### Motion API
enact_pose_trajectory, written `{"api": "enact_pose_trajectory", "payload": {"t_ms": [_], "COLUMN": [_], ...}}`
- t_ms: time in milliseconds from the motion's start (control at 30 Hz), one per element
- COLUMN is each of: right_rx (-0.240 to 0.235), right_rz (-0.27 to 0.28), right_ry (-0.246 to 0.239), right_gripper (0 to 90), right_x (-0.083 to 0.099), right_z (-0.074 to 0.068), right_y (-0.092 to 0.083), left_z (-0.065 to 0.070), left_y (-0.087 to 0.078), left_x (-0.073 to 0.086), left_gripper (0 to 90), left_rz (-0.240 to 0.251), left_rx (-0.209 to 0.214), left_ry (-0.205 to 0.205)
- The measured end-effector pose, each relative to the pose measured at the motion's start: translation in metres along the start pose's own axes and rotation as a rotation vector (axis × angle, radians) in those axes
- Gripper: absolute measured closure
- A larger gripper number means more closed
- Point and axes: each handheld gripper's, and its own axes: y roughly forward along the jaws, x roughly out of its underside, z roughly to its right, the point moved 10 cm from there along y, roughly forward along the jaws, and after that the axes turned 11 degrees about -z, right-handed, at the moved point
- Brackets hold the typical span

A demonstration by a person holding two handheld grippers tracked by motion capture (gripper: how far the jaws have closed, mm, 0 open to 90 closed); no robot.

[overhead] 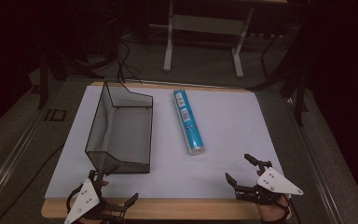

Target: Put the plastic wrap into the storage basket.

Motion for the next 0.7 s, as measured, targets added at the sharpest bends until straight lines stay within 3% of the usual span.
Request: {"api": "enact_pose_trajectory", "payload": {"t_ms": [200, 400, 567, 700], "right_rx": [0.002, -0.008, 0.01, -0.039], "right_rz": [-0.032, -0.032, -0.062, -0.083], "right_ry": [-0.031, -0.023, -0.057, -0.05], "right_gripper": [13.8, 13.8, 13.9, 13.9], "right_x": [0.002, -0.002, -0.007, -0.017], "right_z": [-0.005, -0.008, -0.011, -0.015], "right_y": [0.004, 0.004, 0.009, 0.02], "left_z": [0.003, 0.004, 0.003, 0.004], "left_y": [0.001, 0.002, 0.001, 0.002], "left_x": [0.0, 0.0, 0.0, 0.001], "left_gripper": [0.7, 0.7, 0.7, 0.7], "left_rz": [0.005, 0.004, 0.009, 0.008], "left_rx": [0.008, 0.005, -0.001, 0.0], "left_ry": [0.014, 0.029, 0.026, 0.024]}}
